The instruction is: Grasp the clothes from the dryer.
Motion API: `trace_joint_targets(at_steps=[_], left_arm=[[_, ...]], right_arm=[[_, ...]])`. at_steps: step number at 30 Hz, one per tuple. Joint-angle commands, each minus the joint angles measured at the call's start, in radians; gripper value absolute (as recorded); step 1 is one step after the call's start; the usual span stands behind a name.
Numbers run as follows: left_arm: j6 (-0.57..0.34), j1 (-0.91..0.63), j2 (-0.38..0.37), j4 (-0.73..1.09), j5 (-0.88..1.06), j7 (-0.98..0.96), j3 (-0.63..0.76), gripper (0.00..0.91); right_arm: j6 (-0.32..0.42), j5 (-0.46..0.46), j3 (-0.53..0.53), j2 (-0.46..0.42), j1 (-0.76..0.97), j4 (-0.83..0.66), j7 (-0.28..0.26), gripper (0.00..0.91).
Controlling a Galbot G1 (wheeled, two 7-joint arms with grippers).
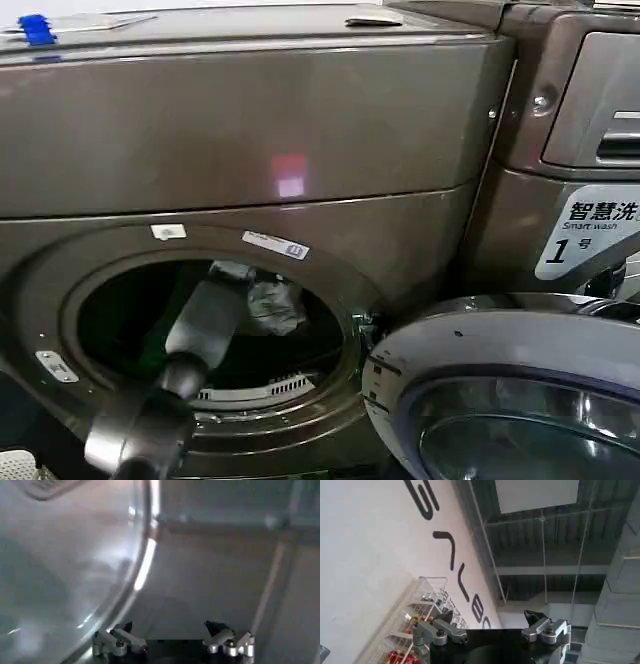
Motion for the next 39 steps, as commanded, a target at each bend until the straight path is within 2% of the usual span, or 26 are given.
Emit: trace_joint_targets(at_steps=[1, 8, 19, 33, 34, 36, 39], left_arm=[[-0.096, -0.142, 0.017, 0.194, 0.221, 0.283, 0.254, 0.907], [-0.153, -0.196, 0.014, 0.254, 0.323, 0.418, 0.319, 0.907], [-0.195, -0.206, 0.035, 0.288, 0.511, 0.428, 0.386, 0.907], [-0.185, -0.146, 0.01, 0.291, 0.498, 0.39, 0.4, 0.907], [-0.184, -0.143, 0.008, 0.291, 0.498, 0.39, 0.403, 0.785], [-0.183, -0.139, 0.005, 0.294, 0.498, 0.392, 0.411, 0.421], [-0.181, -0.131, 0.0, 0.292, 0.497, 0.392, 0.415, 0.08]], right_arm=[[0.001, -0.001, -0.001, 0.0, 0.003, -0.001, -0.002, 0.907], [0.003, -0.007, -0.006, 0.001, 0.008, -0.003, -0.003, 0.907], [0.007, -0.008, 0.0, 0.002, 0.006, -0.009, -0.006, 0.907], [0.011, -0.002, 0.02, 0.009, -0.009, -0.017, -0.013, 0.907], [0.011, -0.002, 0.021, 0.009, -0.009, -0.017, -0.013, 0.907], [0.011, -0.001, 0.022, 0.008, -0.01, -0.017, -0.013, 0.907], [0.011, -0.002, 0.022, 0.009, -0.011, -0.017, -0.013, 0.907]])
